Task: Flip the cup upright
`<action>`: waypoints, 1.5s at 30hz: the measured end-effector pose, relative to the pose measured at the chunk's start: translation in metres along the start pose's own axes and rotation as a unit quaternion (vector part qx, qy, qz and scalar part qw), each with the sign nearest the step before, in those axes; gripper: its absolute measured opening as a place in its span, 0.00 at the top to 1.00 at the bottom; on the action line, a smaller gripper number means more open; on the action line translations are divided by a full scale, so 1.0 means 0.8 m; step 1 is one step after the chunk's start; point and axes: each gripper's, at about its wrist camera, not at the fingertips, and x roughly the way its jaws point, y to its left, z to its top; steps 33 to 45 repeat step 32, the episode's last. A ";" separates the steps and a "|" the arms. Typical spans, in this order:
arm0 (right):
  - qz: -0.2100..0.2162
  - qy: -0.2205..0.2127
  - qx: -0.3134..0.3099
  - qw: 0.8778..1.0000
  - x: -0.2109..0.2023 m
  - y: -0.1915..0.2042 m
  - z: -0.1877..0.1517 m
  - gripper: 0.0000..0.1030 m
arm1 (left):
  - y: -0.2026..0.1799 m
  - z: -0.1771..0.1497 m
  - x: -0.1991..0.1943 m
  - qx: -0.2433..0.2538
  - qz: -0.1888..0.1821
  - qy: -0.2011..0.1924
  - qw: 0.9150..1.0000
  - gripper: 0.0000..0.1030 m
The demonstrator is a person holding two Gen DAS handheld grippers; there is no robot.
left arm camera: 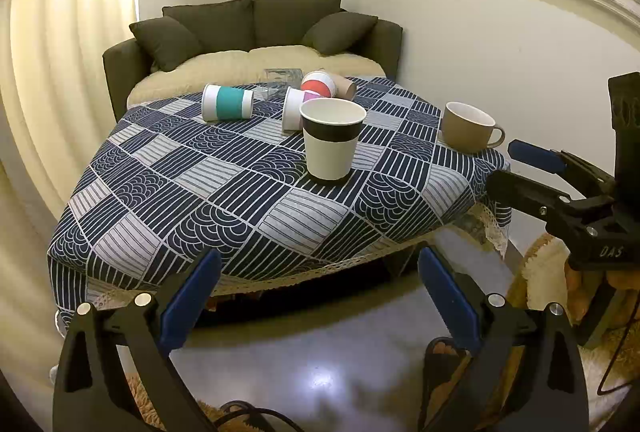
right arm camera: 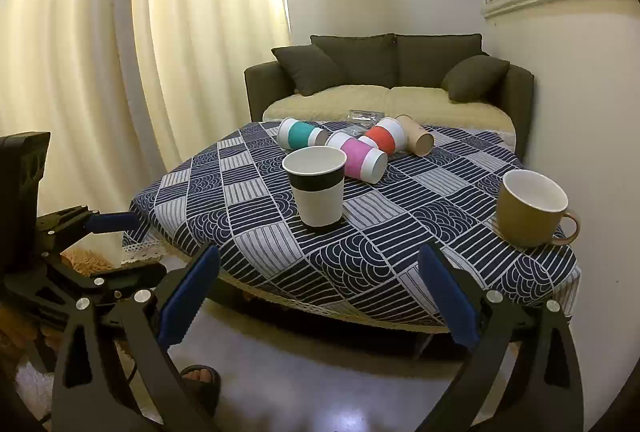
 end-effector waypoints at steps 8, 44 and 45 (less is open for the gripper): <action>0.001 0.003 -0.001 1.000 0.002 0.000 0.000 0.05 | 0.001 0.000 0.000 -0.003 0.001 0.001 1.000 0.06; -0.004 0.011 -0.002 1.000 0.004 -0.003 -0.005 0.05 | -0.003 -0.002 0.003 0.006 0.001 0.007 1.000 0.06; -0.004 0.011 -0.002 1.000 0.004 -0.003 -0.005 0.05 | -0.003 -0.002 0.003 0.006 0.001 0.007 1.000 0.06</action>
